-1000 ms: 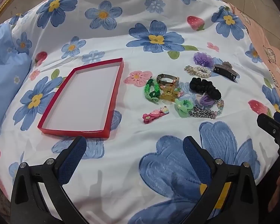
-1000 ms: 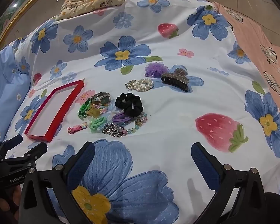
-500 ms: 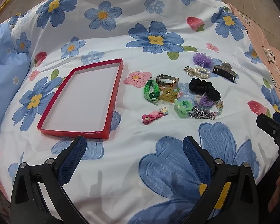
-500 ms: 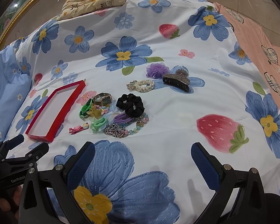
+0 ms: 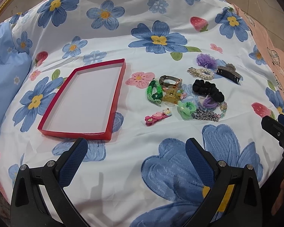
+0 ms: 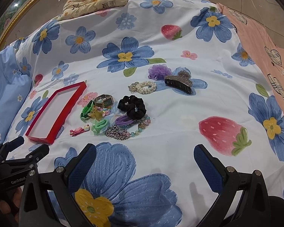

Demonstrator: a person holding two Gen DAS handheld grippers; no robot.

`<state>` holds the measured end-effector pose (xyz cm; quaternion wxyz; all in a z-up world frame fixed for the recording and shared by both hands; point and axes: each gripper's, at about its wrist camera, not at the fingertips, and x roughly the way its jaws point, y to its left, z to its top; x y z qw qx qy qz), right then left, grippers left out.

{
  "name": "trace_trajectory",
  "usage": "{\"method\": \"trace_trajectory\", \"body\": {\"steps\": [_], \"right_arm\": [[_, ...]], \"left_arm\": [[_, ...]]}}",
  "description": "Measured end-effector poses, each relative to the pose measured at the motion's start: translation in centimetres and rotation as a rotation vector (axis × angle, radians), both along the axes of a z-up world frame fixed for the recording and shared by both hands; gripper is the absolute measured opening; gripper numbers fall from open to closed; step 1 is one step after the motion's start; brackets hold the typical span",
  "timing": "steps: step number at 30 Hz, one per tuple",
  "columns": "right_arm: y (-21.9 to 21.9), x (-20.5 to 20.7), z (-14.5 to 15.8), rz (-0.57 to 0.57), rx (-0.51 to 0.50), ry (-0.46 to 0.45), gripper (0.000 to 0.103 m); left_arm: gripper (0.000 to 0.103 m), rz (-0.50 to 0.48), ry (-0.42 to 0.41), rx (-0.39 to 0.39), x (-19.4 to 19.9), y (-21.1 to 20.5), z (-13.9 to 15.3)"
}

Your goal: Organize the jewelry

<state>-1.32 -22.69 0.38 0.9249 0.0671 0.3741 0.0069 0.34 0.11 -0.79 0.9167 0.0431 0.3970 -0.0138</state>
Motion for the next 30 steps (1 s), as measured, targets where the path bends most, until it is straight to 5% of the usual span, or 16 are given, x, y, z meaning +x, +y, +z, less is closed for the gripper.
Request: {"method": "trace_trajectory", "body": {"steps": [30], "right_arm": [[-0.30,0.14,0.23,0.004,0.028,-0.029,0.103]], "left_arm": [[0.103,-0.023,-0.003,-0.049,0.32,0.24,0.83]]}}
